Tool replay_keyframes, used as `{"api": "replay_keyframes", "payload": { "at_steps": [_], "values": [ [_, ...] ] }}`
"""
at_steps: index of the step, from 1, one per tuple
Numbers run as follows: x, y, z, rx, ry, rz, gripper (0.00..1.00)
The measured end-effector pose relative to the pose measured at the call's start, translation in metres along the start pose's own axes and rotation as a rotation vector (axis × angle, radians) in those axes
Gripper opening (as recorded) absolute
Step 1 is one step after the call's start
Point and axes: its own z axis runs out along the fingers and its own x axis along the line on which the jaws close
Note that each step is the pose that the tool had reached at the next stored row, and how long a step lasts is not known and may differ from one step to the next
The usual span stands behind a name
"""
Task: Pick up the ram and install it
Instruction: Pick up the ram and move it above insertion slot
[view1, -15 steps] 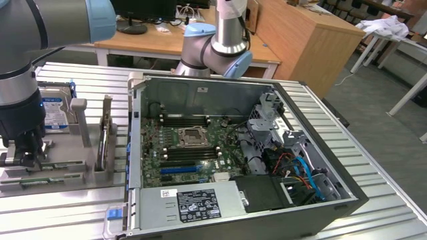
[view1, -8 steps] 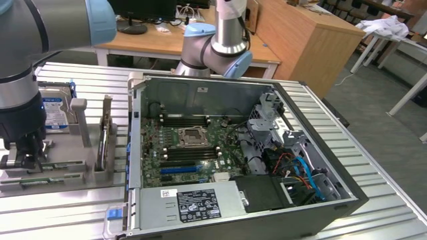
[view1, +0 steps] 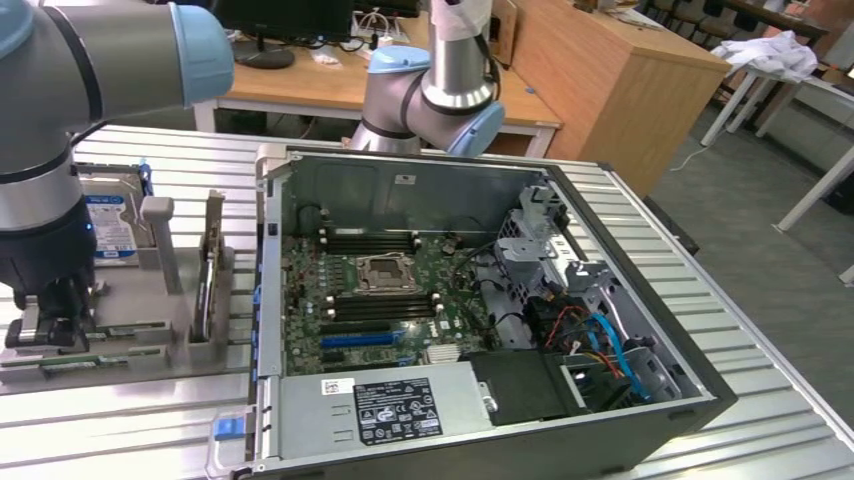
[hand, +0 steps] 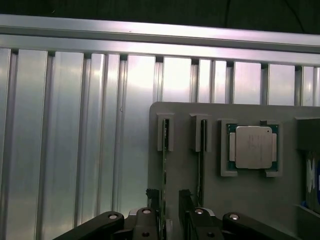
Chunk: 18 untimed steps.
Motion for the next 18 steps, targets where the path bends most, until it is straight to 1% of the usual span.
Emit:
{"api": "replay_keyframes", "payload": {
  "at_steps": [4, 9, 10, 18],
  "values": [
    [0.000, 0.0000, 0.0001, 0.0001, 0.0000, 0.000, 0.30],
    [0.003, 0.0008, 0.0002, 0.0001, 0.0000, 0.000, 0.30],
    [0.005, 0.0004, 0.0181, 0.0002, -0.0001, 0.000, 0.30],
    [0.005, 0.0004, 0.0181, 0.0001, 0.0000, 0.000, 0.30]
  ]
}}
